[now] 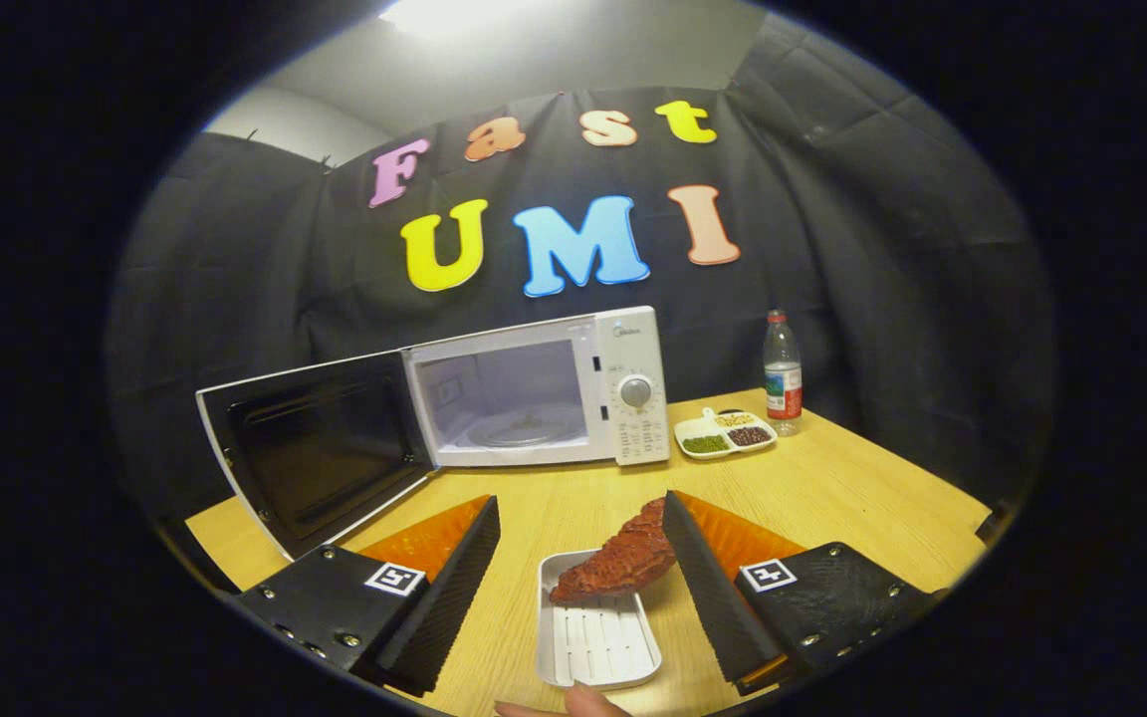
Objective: Open the microwave, put the food inside, and close the microwave door.
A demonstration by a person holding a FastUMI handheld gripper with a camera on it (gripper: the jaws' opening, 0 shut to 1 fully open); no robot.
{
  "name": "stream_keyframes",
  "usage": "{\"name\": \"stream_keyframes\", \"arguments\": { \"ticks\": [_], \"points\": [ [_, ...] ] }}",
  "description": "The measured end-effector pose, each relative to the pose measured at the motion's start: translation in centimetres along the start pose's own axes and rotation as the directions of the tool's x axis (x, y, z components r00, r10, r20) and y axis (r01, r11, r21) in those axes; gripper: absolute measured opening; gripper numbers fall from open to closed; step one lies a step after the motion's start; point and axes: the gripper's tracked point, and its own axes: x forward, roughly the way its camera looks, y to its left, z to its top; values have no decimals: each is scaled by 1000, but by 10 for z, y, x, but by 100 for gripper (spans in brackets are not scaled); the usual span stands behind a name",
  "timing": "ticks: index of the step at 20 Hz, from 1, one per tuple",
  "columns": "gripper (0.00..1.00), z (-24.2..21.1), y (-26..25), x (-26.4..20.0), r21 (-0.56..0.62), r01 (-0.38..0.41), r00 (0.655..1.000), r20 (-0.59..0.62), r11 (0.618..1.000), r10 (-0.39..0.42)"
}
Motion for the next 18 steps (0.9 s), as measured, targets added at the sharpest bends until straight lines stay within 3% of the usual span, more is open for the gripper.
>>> {"name": "stream_keyframes", "arguments": {
  "ticks": [3,7,9,13,14,15,16,17,18],
  "points": [
    [99,-18,-39,22,91,61,997,-59,994,-56],
    [98,-44,-39,46,294,-24,986,-152,956,71],
    [98,-46,-35,54,358,-66,982,-142,931,124],
    [54,-47,-36,65,436,-97,976,-133,895,171],
    [38,-45,-35,64,465,-104,975,-127,879,182],
    [37,-42,-33,62,490,-125,971,-118,863,208],
    [28,-41,-32,64,499,-135,969,-116,856,220],
    [27,-39,-28,66,515,-154,967,-96,843,235],
    [19,-38,-28,60,518,-151,969,-93,842,231]
  ]
}}
